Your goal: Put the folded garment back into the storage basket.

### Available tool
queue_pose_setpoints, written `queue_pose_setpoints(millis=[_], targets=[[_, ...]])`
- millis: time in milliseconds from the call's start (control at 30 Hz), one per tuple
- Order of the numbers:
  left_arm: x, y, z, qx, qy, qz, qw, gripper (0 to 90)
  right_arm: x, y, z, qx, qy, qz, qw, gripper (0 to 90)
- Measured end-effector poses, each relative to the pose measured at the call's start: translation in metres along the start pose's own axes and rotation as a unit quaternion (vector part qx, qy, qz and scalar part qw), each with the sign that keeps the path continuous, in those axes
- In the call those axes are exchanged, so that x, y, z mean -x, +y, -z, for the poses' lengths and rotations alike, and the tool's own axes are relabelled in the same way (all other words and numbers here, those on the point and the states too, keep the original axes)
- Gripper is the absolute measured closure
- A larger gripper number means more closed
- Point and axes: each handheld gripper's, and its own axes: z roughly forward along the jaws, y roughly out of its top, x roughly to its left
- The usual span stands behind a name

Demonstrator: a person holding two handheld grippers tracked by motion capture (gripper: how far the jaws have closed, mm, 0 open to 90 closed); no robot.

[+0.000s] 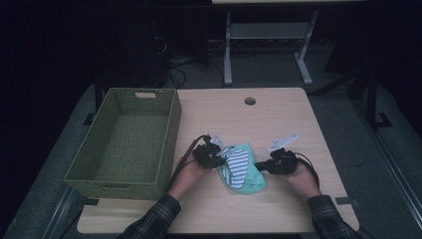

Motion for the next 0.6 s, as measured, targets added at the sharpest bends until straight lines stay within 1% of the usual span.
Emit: queue_pose_setpoints(millis=[133,233,267,300,333,367,400,433,467,500,533,567,600], targets=[[-0.002,0.001,0.001,0.006,0.000,0.003,1.0000,89.7,-0.006,-0.006,0.005,0.002,0.001,0.001,1.0000,89.9],[0.000,0.001,0.008,0.012,-0.006,0.004,0.9999,89.6,-0.006,-0.010,0.010,0.011,-0.004,0.000,0.9999,89.5],[0.001,0.000,0.012,0.015,-0.011,0.002,0.9998,89.5,-0.006,-0.011,0.012,0.016,-0.006,-0.002,0.9998,86.7],[0.002,0.000,0.014,0.019,-0.017,0.003,0.9997,87.6,-0.005,-0.014,0.015,0.020,-0.012,-0.009,0.9997,83.9],[0.003,0.000,0.016,0.021,-0.023,0.000,0.9995,85.1,-0.004,-0.016,0.017,0.022,-0.016,-0.009,0.9996,81.1],[0.003,0.000,0.018,0.018,-0.026,-0.006,0.9995,82.8,-0.003,-0.019,0.020,0.028,-0.019,-0.015,0.9993,77.5],[0.004,0.000,0.019,0.015,-0.026,-0.009,0.9995,79.7,-0.003,-0.021,0.022,0.030,-0.025,-0.018,0.9991,72.8],[0.006,0.000,0.019,0.017,-0.027,-0.011,0.9994,76.6,-0.001,-0.024,0.025,0.034,-0.031,-0.022,0.9987,70.3],[0.006,0.000,0.021,0.014,-0.030,-0.018,0.9993,73.6,0.001,-0.028,0.027,0.036,-0.031,-0.029,0.9984,65.9],[0.008,0.000,0.020,0.020,-0.032,-0.015,0.9992,70.4,0.002,-0.031,0.029,0.037,-0.038,-0.032,0.9981,60.3],[0.008,0.000,0.022,0.011,-0.032,-0.029,0.9990,66.4,0.004,-0.034,0.031,0.040,-0.046,-0.034,0.9976,56.2],[0.009,0.000,0.021,0.013,-0.030,-0.033,0.9989,61.8,0.005,-0.039,0.033,0.045,-0.053,-0.037,0.9969,51.1],[0.010,0.001,0.021,0.009,-0.032,-0.038,0.9987,59.0,0.006,-0.042,0.035,0.047,-0.056,-0.041,0.9965,47.9]])
